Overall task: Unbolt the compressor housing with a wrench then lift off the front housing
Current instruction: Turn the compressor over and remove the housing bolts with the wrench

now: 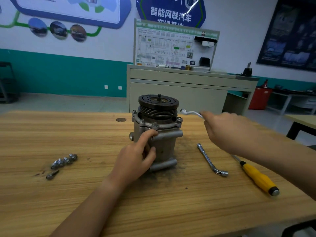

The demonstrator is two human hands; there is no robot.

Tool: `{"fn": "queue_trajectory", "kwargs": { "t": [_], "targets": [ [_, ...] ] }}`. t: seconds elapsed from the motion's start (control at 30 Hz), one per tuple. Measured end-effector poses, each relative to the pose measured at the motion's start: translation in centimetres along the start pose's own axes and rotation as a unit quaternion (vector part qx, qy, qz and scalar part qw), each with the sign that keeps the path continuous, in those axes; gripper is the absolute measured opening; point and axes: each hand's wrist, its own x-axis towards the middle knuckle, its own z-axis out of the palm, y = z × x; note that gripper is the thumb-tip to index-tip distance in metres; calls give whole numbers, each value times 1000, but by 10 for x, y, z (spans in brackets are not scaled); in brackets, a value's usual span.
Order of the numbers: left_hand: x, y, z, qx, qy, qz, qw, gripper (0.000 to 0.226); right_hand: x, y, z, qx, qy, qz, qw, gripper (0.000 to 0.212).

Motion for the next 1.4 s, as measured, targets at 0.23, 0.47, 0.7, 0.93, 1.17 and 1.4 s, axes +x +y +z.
{"fn": "queue_trajectory", "kwargs": {
  "t": [0.23,0.47,0.7,0.93,1.17,1.4],
  "targets": [
    [0,-1,0,-4,-1,3,1000,51,11,-15,0,-50,-66,2,997,31],
    [0,0,1,-7,7,8,1000,52,16,-21,-17,-177,-80,-98,976,19],
    [0,1,0,2,8,15,1000,52,24,-1,-14,-169,-69,-143,973,17],
    [-1,1,-2,7,-2,0,1000,44,56,17,0,-215,-90,-164,958,16],
    [0,5,-6,20,-15,-11,1000,43,78,2,41,-112,35,-107,987,32],
    [1,7,-7,39,-21,-20,999,42,74,1,44,23,119,-25,992,27]
  ]
}}
